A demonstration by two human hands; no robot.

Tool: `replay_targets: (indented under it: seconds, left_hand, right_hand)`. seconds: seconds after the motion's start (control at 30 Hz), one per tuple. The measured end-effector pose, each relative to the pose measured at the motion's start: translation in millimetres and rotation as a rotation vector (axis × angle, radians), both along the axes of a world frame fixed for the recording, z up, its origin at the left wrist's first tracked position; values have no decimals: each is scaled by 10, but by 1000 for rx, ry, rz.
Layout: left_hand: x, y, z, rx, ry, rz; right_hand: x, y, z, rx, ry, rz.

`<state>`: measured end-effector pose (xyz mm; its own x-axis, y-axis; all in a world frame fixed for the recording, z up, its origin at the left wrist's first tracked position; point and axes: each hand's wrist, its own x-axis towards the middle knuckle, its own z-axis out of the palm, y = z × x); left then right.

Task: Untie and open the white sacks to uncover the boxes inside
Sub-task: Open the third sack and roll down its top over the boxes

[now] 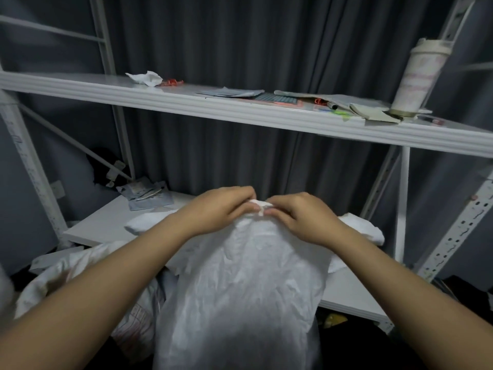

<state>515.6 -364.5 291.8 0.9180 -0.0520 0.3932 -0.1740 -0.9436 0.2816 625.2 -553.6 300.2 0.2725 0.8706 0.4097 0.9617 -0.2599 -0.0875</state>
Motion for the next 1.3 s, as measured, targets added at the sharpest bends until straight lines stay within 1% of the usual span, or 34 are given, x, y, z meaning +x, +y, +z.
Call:
replay_targets:
  seconds: [0.07,0.1,0.13,0.17,0.2,0.23,0.3,0.33,0.37,0.4,0.47,0.53,0.57,0.6,0.63,0.73,0.77,0.8,0.83,0.9,0.93,0.97,1.03,1.1,1.13,1.2,1.23,1.27,1.3]
  left_hand:
    - [-18,92,22,23,69,16]
    - [-35,142,35,21,109,20]
    - [-43,176,32,24,134,20]
    - [-44,176,16,56,127,23]
    - [-46,137,0,116,86,30]
    - [-40,80,-14,192,27,41]
    - [-22,-10,-32,351,-55,64]
    - [-19,-19,-34,387,-67,59]
    - [-26,-3,-20,368,-69,50]
    - [-37,46,-12,305,-50,46]
    - [-80,161,-9,194,5,49]
    - [-98,233,-34,167,29,52]
    - [-87,237,-43,178,15,54]
    - [-77,225,-42,203,-6,54]
    - [-50,212,-36,232,-26,52]
    - [28,164,38,298,-41,79]
    - [43,154,87,306,-49,84]
    - [40,157,150,299,-43,79]
    - [33,184,220,275,-23,64]
    - [-14,254,376,209,35,47]
    - [-32,277,450,221,47,51]
    - [-31,304,516,269,21,74]
    - [-14,340,614,437,-96,172]
    - [15,373,582,575,-166,290]
    - [26,376,515,622,-186,308]
    - [17,374,369,690,-287,226]
    - [5,367,316,677,-342,170]
    - [-5,369,293,618,-354,130]
    - [-27,352,303,495,-260,122]
  right_hand:
    - [88,-14,-99,103,-350,-9]
    - [123,-45,-149,160,-463,-20]
    - [126,-60,-199,203,-536,-24]
    - [95,-57,-217,188,-493,-33]
    - [59,-41,-200,149,-376,-53]
    - [7,-31,-149,70,-201,-87]
    - [-15,17,-82,-96,204,-87]
    - [-19,32,-77,-127,326,-50]
    - [-29,38,-79,-111,368,-8]
    - [-19,32,-90,-80,386,15]
    - [51,-8,-135,-34,485,-7]
    - [128,-68,-163,-32,609,-54]
    - [147,-90,-159,-39,627,-65]
    - [153,-98,-145,-52,588,-70]
    - [139,-89,-118,-69,488,-69]
    - [74,12,-46,-116,105,-35]
    - [79,52,-19,-89,8,-19]
    - [101,76,19,-51,-42,-5]
    - [142,87,67,-3,-28,3]
    - [226,85,153,81,63,25]
    - [254,90,183,108,103,32]
    - [265,100,207,134,146,36]
    - [256,133,213,149,244,51]
    - [206,153,204,77,290,43]
    - [186,145,210,33,328,45]
    - [139,131,228,15,438,82]
    - [127,123,207,2,405,62]
    - [106,127,165,-51,219,16]
    - [100,155,99,-76,-73,-47]
